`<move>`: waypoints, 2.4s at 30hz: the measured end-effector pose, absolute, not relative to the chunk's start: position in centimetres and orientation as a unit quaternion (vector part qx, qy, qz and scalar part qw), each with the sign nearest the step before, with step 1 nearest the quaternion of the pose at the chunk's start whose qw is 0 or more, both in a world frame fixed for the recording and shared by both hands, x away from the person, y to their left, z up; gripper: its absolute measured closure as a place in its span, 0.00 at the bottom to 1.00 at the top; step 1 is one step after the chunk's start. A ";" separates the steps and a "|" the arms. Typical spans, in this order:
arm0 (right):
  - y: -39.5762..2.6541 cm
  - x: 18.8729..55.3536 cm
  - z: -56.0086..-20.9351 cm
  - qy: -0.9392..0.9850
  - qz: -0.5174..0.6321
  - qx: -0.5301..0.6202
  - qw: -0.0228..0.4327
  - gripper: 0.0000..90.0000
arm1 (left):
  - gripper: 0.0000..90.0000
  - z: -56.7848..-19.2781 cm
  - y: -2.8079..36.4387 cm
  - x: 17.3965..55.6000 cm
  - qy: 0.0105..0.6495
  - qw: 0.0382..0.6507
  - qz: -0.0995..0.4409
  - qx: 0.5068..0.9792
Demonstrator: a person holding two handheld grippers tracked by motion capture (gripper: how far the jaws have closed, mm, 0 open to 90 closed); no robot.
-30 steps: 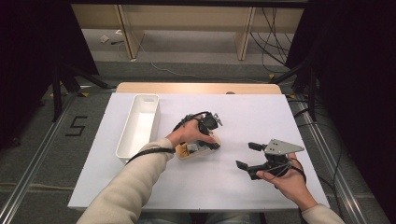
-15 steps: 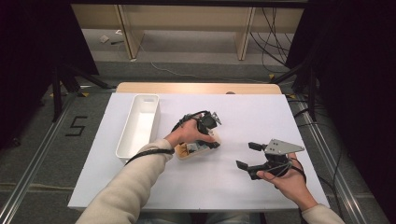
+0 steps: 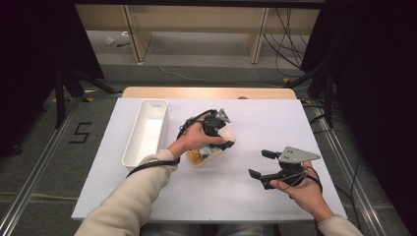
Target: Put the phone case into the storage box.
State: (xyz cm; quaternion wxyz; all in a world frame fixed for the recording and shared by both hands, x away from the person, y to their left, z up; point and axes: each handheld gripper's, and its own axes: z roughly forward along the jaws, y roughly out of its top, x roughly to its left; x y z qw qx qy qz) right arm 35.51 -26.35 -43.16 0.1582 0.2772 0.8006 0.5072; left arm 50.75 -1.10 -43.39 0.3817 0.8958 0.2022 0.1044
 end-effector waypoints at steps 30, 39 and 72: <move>-26.3 35.5 -43.2 0.800 0.508 0.277 0.159 0.18 | 0.12 -39.4 1.8 47.3 0.274 0.471 0.197 0.815; -26.3 35.5 -43.2 0.799 0.509 0.278 0.160 0.18 | 0.12 -38.6 2.5 46.2 0.281 0.482 0.219 0.800; -26.2 35.5 -43.1 0.800 0.508 0.276 0.162 0.18 | 0.12 -37.1 4.5 44.4 0.293 0.497 0.236 0.782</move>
